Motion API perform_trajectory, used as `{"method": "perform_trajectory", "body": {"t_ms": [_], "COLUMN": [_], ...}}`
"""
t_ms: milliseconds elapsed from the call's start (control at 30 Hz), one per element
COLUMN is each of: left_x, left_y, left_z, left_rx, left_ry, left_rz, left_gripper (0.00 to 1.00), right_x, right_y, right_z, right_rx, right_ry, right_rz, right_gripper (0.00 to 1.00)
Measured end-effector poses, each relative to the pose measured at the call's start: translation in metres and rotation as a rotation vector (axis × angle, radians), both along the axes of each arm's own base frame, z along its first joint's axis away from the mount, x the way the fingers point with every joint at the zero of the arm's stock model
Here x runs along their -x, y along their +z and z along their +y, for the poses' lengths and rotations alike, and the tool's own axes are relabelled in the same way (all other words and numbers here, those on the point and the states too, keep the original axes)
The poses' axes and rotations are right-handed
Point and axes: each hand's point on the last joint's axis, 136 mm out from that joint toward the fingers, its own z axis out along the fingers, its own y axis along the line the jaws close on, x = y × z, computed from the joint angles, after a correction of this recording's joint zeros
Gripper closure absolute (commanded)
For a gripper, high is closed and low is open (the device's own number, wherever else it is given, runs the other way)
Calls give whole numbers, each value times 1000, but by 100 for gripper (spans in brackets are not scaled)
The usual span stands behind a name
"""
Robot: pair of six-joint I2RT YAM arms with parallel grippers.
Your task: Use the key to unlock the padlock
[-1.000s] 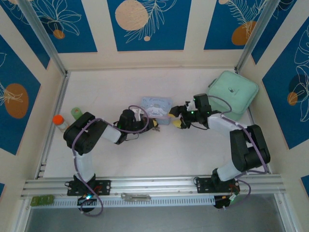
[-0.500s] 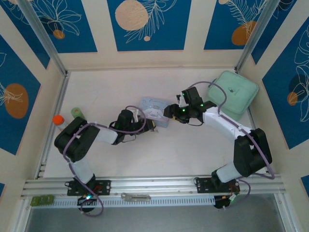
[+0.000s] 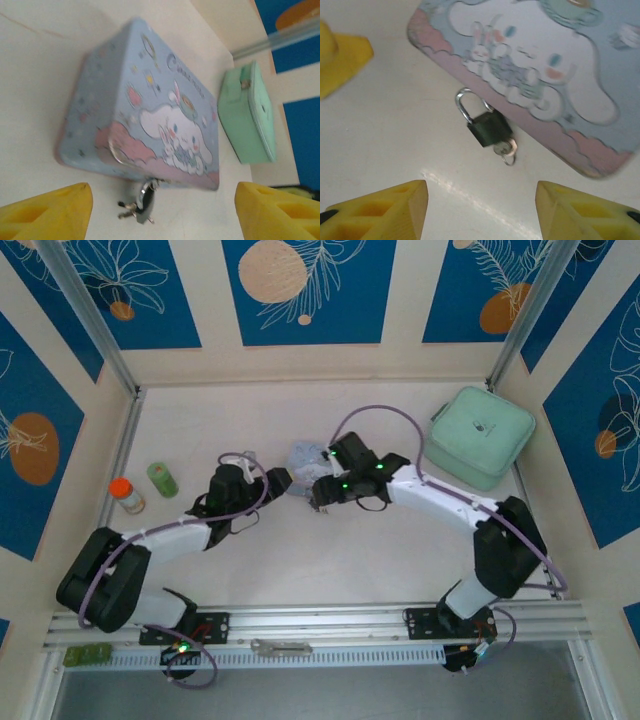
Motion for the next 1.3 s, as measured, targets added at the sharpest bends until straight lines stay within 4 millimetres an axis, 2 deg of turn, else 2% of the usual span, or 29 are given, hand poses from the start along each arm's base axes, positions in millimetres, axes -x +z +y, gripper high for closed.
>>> {"method": "perform_trajectory", "body": {"t_ms": [133, 233, 533, 667, 1000, 1067, 1200, 1300], "left_x": [-9, -10, 1, -1, -3, -3, -4, -4], "left_y": [1, -5, -27, -26, -24, -24, -21, -21], "left_z": [16, 23, 33, 36, 37, 37, 35, 34], "left_rx": [-7, -11, -8, -1, 12, 15, 28, 40], "left_ry": [82, 108, 136, 147, 155, 155, 150, 149], "left_rz": [-2, 10, 62, 60, 59, 60, 52, 53], "left_gripper": [25, 25, 25, 25, 25, 25, 25, 25], "right_x": [-1, -1, 0, -3, -23, -26, -30, -32], "right_y": [-16, -32, -68, -79, -91, -91, -90, -89], "right_z": [24, 31, 18, 15, 15, 15, 17, 19], "right_rx": [136, 247, 487, 526, 583, 588, 585, 587], "right_ry": [90, 116, 109, 98, 72, 65, 44, 40], "right_rz": [-40, -53, -50, -54, -136, -150, -182, -206], "right_gripper": [41, 42, 46, 50, 63, 63, 46, 45]}}
